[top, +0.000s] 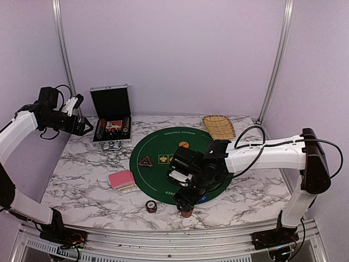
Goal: Distribute texas hold em gaming equipment
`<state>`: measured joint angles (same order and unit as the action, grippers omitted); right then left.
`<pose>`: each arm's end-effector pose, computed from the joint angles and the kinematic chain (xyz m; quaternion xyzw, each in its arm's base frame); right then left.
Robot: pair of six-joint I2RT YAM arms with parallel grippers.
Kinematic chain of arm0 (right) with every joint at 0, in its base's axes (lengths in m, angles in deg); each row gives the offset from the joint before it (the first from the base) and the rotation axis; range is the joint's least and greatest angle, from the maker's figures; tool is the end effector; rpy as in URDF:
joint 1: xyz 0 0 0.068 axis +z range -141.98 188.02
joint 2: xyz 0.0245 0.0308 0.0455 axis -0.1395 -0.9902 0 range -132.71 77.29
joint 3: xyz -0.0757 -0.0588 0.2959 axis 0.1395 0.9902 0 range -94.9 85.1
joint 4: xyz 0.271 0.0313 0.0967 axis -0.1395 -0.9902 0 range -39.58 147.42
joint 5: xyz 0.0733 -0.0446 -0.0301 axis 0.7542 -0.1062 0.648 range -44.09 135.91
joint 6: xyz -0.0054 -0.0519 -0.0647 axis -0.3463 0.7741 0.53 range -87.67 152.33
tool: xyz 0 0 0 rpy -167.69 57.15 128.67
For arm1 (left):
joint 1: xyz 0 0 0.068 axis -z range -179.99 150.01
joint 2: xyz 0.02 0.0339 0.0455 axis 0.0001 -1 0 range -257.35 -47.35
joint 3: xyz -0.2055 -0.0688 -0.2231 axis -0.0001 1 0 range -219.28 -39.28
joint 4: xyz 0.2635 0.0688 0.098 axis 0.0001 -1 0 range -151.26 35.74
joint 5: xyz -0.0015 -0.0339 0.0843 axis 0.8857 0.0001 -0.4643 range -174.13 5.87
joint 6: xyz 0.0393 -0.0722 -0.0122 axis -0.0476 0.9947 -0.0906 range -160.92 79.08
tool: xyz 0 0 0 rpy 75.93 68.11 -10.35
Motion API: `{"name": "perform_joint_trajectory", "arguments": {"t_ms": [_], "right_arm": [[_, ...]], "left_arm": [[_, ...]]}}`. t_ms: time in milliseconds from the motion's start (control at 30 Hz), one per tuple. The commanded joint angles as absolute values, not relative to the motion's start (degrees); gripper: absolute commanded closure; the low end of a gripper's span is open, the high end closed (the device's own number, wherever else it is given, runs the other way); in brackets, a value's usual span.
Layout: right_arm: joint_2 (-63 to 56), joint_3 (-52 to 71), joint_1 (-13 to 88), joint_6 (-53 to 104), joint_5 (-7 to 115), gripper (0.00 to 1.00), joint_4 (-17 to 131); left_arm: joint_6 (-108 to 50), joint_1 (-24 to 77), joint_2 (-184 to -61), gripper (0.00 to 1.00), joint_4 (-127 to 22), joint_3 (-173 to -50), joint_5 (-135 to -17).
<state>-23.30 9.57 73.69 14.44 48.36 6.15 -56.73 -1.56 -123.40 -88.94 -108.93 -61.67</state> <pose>0.1556 0.3517 0.2073 -0.4044 0.9066 0.0952 0.0745 0.3335 -0.0186 0.3443 0.1907 0.8759 -0.1138 0.4283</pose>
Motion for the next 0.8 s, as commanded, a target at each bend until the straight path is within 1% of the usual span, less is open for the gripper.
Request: {"name": "perform_joint_trajectory", "arguments": {"t_ms": [0,133,433,767], "right_arm": [[-23.9,9.0,73.9,15.1,48.6,0.15,6.1],[-24.0,9.8,74.1,15.1,49.4,0.18,6.9],[-24.3,11.5,75.1,14.5,49.2,0.2,8.0],[-25.1,11.9,75.1,13.7,46.9,0.3,8.7]], "left_arm": [[-57.4,-1.8,-122.8,0.01,-90.5,-110.9,-61.1],[-57.6,-1.8,-122.8,0.01,-90.6,-111.0,-61.1],[-57.6,-1.8,-123.1,0.01,-90.8,-111.1,-61.2],[-57.8,-1.8,-123.0,0.01,-90.9,-111.0,-61.2]]}}
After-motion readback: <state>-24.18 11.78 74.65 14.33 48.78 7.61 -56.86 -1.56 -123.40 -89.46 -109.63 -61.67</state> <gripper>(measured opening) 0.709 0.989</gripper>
